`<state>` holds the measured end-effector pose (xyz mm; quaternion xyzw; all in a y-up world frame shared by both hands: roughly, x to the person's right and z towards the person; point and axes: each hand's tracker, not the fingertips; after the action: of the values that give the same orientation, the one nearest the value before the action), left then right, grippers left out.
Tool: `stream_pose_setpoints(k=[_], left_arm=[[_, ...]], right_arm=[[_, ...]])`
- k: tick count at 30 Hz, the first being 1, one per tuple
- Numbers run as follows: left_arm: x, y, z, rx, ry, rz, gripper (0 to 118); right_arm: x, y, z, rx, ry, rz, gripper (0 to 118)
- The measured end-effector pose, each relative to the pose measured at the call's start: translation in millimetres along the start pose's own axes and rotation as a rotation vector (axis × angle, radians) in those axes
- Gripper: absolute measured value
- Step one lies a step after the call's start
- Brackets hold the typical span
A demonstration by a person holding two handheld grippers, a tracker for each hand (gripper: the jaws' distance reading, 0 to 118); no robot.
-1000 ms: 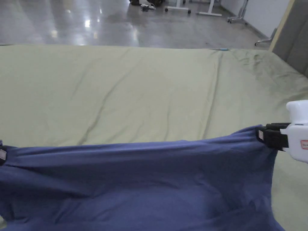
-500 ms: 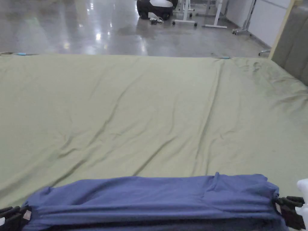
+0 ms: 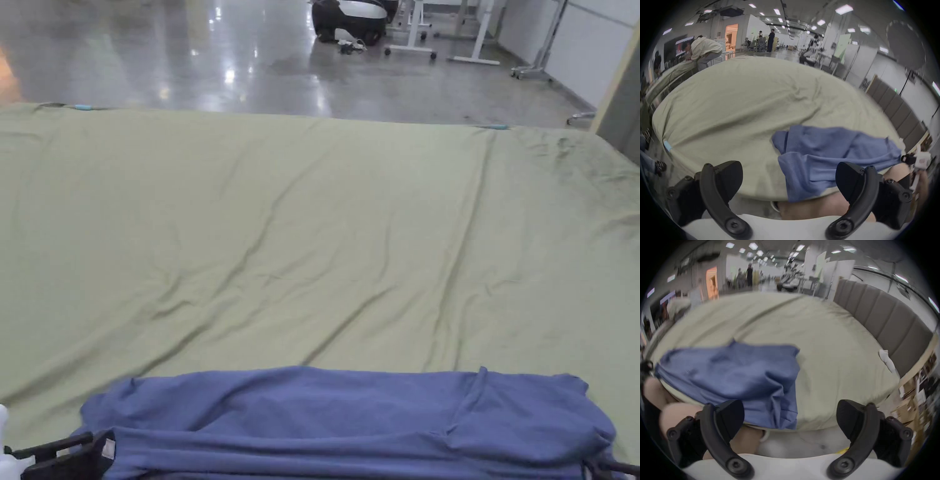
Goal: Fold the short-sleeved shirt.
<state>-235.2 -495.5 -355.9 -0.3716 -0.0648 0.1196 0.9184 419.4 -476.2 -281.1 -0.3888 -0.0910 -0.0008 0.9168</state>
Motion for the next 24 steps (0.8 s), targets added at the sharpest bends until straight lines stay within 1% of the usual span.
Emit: stream_pose_setpoints(k=[1, 2, 3, 4, 5, 6, 7, 8, 9, 11, 12, 13, 14, 15, 17, 18, 19, 20, 21, 22, 23, 24], left_arm=[[-6.7, 2.4, 13.4, 0.002, -0.016, 0.035, 118], [-11.8, 4.6, 25.5, 0.002, -0.051, 0.060, 116], [-18.1, 5.9, 39.3, 0.024, -0.106, 0.097, 104], [-13.2, 5.5, 55.7, 0.054, -0.140, 0.132, 70], [-15.6, 5.9, 65.4, 0.073, -0.162, 0.159, 35], [-19.3, 6.7, 73.0, 0.095, -0.183, 0.183, 11], [-22.6, 8.1, 76.0, 0.107, -0.190, 0.198, 8], [-21.2, 8.8, 79.7, 0.106, -0.183, 0.201, 4], [-25.8, 12.0, 78.9, 0.095, -0.214, 0.211, 4], [-39.4, 17.7, 69.5, 0.048, -0.319, 0.228, 0], [-42.3, 19.2, 63.7, 0.040, -0.325, 0.248, 0], [-49.2, 21.2, 55.7, 0.025, -0.359, 0.262, 0], [-55.6, 23.4, 46.7, -0.001, -0.413, 0.247, 0], [-62.3, 25.6, 36.8, -0.010, -0.418, 0.248, 0], [-75.1, 29.6, 13.6, -0.076, -0.486, 0.308, 0], [-86.0, 31.1, -1.4, -0.127, -0.553, 0.355, 0], [-96.6, 31.0, -16.8, -0.187, -0.601, 0.435, 0], [-102.2, 30.0, -26.8, -0.198, -0.624, 0.500, 21], [-111.0, 27.6, -37.7, -0.197, -0.641, 0.558, 65], [-116.1, 26.3, -49.0, -0.232, -0.653, 0.603, 116], [-119.9, 24.4, -59.0, -0.262, -0.675, 0.630, 118], [-121.2, 22.4, -63.6, -0.261, -0.745, 0.662, 118]], right_arm=[[2.2, 2.1, 18.9, 0.066, 0.012, -0.041, 110], [0.6, 3.8, 31.9, 0.099, 0.013, -0.066, 103], [-2.6, 6.1, 46.0, 0.132, 0.017, -0.083, 85], [-7.7, 7.8, 58.3, 0.169, 0.033, -0.092, 36], [-13.5, 8.1, 68.4, 0.225, 0.049, -0.087, 2], [-21.3, 8.9, 75.0, 0.273, 0.051, -0.077, 2], [-33.2, 9.2, 78.0, 0.314, -0.001, -0.058, 2], [-42.8, 10.8, 78.8, 0.347, -0.012, -0.073, 2], [-52.8, 15.2, 77.7, 0.338, 0.056, -0.046, 2], [-72.9, 26.2, 72.1, 0.313, 0.120, 0.015, 2], [-83.6, 32.0, 68.7, 0.297, 0.129, 0.047, 2], [-90.2, 36.7, 67.7, 0.307, 0.134, 0.056, 2], [-96.2, 41.0, 66.9, 0.313, 0.145, 0.057, 2], [-100.6, 46.3, 66.6, 0.315, 0.178, 0.047, 2], [-109.9, 54.2, 70.7, 0.318, 0.229, 0.018, 2], [-112.8, 56.8, 72.4, 0.319, 0.233, 0.016, 2], [-115.6, 59.1, 73.9, 0.319, 0.238, 0.018, 2], [-117.7, 60.5, 75.2, 0.318, 0.242, 0.024, 2], [-122.1, 63.1, 80.7, 0.319, 0.239, 0.029, 2], [-123.5, 64.0, 82.7, 0.319, 0.239, 0.033, 2], [-124.1, 64.2, 83.5, 0.317, 0.240, 0.035, 2], [-125.0, 63.8, 83.6, 0.315, 0.235, 0.037, 2]])
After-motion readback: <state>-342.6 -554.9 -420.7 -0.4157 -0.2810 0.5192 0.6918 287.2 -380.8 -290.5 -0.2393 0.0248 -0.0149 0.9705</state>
